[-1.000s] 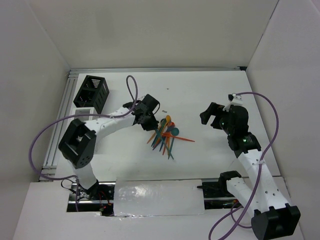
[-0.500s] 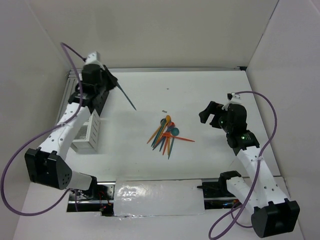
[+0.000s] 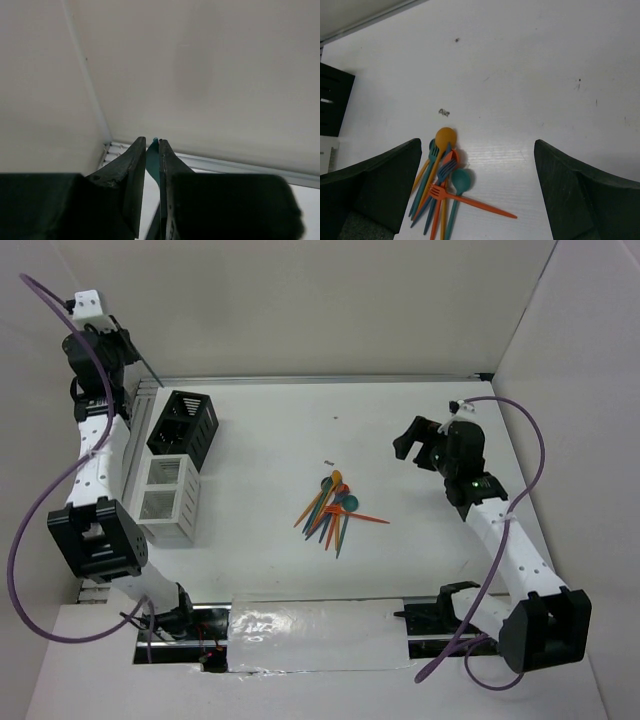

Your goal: Sort the eating utensils into containers

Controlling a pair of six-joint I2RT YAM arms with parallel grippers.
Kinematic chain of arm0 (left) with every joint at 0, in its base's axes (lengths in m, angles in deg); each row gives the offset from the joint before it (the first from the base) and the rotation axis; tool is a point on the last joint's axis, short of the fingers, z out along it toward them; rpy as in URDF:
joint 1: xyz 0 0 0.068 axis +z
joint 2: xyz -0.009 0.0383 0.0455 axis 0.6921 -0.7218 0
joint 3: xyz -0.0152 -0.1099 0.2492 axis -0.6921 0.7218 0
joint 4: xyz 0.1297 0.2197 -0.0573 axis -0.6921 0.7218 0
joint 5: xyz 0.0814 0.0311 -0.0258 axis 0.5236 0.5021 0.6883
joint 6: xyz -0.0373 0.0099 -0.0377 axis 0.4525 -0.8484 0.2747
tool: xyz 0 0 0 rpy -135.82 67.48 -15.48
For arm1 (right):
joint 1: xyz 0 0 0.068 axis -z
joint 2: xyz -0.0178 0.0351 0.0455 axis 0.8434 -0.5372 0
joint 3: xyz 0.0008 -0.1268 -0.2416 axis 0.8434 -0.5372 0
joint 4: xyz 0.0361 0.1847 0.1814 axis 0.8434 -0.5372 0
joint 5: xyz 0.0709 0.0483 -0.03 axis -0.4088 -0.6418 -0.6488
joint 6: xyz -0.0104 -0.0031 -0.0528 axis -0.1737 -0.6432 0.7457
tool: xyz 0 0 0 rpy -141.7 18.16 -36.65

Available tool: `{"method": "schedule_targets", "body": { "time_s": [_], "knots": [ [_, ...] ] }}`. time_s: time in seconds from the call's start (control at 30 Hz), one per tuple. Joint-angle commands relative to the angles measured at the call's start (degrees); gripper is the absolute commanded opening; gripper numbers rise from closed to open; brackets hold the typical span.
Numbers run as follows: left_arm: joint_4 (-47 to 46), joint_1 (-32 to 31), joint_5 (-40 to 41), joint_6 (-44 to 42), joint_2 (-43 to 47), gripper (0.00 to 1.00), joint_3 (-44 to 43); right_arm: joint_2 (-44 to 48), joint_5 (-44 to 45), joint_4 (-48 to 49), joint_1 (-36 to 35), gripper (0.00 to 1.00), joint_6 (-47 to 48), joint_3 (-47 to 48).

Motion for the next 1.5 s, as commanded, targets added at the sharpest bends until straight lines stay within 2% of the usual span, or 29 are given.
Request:
{"method": "schedule_targets", "body": {
  "time_s": [0.0,0.4,0.77,1.03,1.17,1.3,1.37,1.47],
  "knots": [
    [-9.21,0.51,-4.25,-7.91,-4.9,0.18,-3.78,-1.54,3.02,5.56,0.01,1.0,0.68,3.27],
    [-10.8,1.56,-8.56,-3.53,-13.52,0.19,-5.36,-5.58,7.68,4.77,0.01,1.0,-0.29,6.09],
    [-10.7,0.33,-10.75,-2.11,-9.05,0.19,1.66,-6.28,7.69,4.77,0.1,1.0,-1.26,4.24],
    [-14.57,-1.34,-8.83,-4.13,-7.55,0.21,7.99,-6.64,6.54,5.3,0.01,1.0,-0.64,4.24],
    [-17.82,-1.34,-8.56,-3.61,-7.72,0.35,11.6,-6.29,5.93,5.3,-0.16,1.0,-0.38,4.24],
    [-17.65,-0.99,-8.21,-2.99,-8.34,0.4,11.96,-6.2,5.93,5.3,-0.16,1.0,-1.43,3.19],
    [-17.56,-0.73,-8.99,-2.03,-8.69,0.48,11.96,-6.11,5.31,5.91,-0.16,1.0,-2.22,2.58],
    [-16.77,-0.81,-9.7,-1.41,-8.34,0.54,11.52,-5.15,5.83,5.91,0.01,1.0,-2.66,2.04]
  ]
}}
